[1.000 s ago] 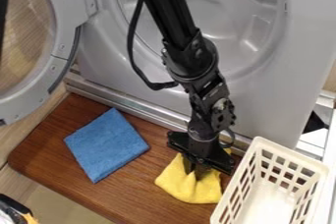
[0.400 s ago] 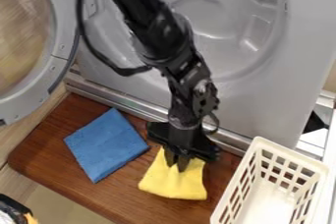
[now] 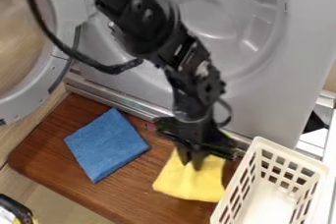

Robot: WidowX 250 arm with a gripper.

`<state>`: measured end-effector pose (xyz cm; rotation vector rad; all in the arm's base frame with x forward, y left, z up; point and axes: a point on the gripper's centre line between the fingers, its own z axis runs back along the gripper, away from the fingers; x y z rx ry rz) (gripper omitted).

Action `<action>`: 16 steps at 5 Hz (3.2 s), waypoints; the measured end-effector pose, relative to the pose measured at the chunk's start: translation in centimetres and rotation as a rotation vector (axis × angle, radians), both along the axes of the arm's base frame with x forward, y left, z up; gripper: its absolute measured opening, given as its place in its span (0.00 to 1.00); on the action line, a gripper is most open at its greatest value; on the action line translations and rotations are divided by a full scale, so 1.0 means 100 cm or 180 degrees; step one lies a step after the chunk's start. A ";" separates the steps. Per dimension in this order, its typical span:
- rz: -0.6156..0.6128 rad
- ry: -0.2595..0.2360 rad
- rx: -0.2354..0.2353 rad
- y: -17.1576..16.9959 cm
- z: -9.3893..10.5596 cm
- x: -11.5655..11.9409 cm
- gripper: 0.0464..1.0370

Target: Put the yellow cloth in the basket

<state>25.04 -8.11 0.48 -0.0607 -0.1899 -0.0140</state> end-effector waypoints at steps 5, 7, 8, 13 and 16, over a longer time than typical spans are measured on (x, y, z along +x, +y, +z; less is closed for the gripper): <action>-0.0465 -0.0161 -0.0093 -0.106 0.014 -0.004 0.04; -0.0419 0.0056 0.0050 -0.125 -0.024 0.004 0.04; -0.0423 0.0174 0.0196 -0.124 -0.049 0.006 0.04; -0.0107 0.0168 0.0190 -0.097 -0.036 0.006 0.97; -0.0455 -0.0183 -0.0311 -0.080 0.012 0.000 0.96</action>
